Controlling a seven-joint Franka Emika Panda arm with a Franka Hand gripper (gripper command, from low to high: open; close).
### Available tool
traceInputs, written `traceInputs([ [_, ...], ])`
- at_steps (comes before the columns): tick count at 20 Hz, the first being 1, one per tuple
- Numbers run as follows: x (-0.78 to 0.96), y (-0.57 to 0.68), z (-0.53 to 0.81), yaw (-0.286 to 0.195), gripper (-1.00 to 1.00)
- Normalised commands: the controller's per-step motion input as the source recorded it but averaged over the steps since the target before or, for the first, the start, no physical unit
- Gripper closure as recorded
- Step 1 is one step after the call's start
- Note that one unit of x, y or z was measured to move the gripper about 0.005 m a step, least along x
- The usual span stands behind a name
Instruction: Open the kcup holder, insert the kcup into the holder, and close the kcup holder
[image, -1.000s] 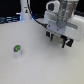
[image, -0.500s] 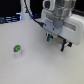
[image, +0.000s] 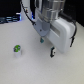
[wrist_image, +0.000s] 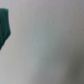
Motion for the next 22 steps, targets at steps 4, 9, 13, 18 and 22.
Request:
traceInputs([
  [4, -0.02, -0.64, 0.01, -0.239, -1.00],
  [9, -0.04, -0.61, 0.01, -0.246, -1.00],
  [13, -0.05, -0.51, -0.01, -0.273, -1.00],
  [18, -0.18, -0.48, -0.14, -0.273, -1.00],
  [22, -0.18, -0.46, -0.21, -0.280, -1.00],
])
